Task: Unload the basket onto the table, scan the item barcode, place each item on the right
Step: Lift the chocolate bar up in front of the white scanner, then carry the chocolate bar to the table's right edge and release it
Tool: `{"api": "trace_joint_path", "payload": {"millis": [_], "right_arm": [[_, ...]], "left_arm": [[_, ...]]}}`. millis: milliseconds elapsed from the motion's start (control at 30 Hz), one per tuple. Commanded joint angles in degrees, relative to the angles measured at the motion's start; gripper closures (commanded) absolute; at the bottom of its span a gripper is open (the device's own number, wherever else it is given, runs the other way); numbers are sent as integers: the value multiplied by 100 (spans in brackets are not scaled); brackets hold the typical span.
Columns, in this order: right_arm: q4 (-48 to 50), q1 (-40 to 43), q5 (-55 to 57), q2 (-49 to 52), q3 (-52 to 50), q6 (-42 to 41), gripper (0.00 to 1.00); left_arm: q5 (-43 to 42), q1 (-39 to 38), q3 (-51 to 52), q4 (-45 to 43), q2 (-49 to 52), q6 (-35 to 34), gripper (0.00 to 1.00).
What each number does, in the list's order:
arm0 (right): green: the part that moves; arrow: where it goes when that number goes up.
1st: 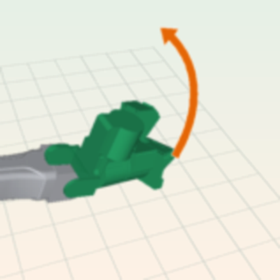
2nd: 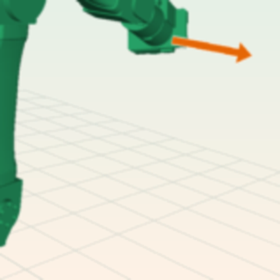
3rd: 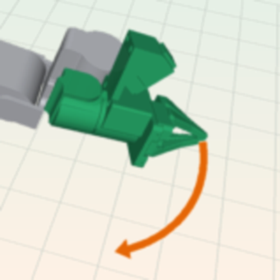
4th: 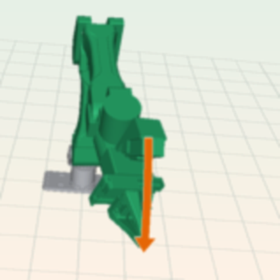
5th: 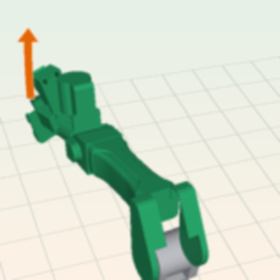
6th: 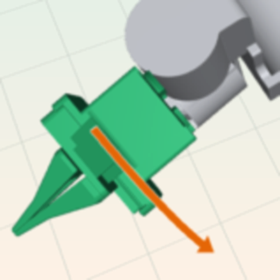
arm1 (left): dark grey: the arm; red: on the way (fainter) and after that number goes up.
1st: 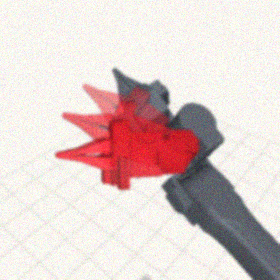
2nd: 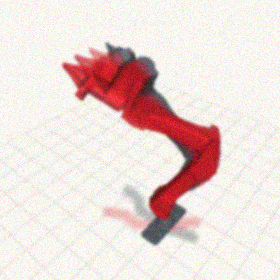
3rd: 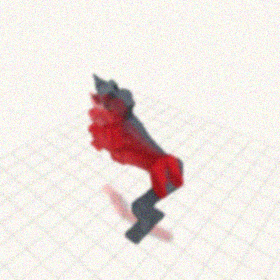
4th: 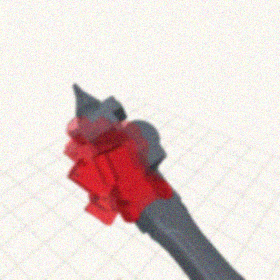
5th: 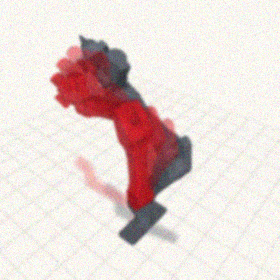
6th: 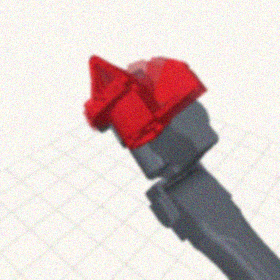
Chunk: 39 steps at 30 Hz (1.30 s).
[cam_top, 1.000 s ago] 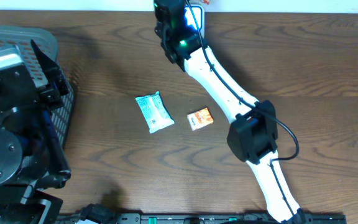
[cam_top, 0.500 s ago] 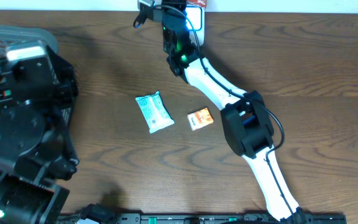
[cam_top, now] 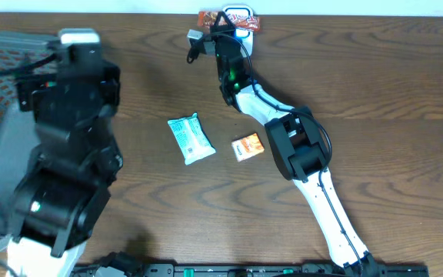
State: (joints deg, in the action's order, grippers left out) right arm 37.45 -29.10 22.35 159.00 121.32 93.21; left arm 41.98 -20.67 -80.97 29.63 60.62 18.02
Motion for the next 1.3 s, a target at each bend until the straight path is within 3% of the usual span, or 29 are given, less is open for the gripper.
{"api": "trace_joint_path", "payload": {"millis": [0,300,967,1267], "right_arm": [[129,28,-190,122,42,26,99],[-33,-31,-229,136,39,-603,99],[299,-109,-216,140,42,-535,99],[-514,-111,-101,140,42,-470,99]], "left_arm": [[70,24,28,17,247,35,14],[116,24,28,11,481,37,14],[111,24,28,142,444,35,14],[68,24,28,109,448,37,14]]}}
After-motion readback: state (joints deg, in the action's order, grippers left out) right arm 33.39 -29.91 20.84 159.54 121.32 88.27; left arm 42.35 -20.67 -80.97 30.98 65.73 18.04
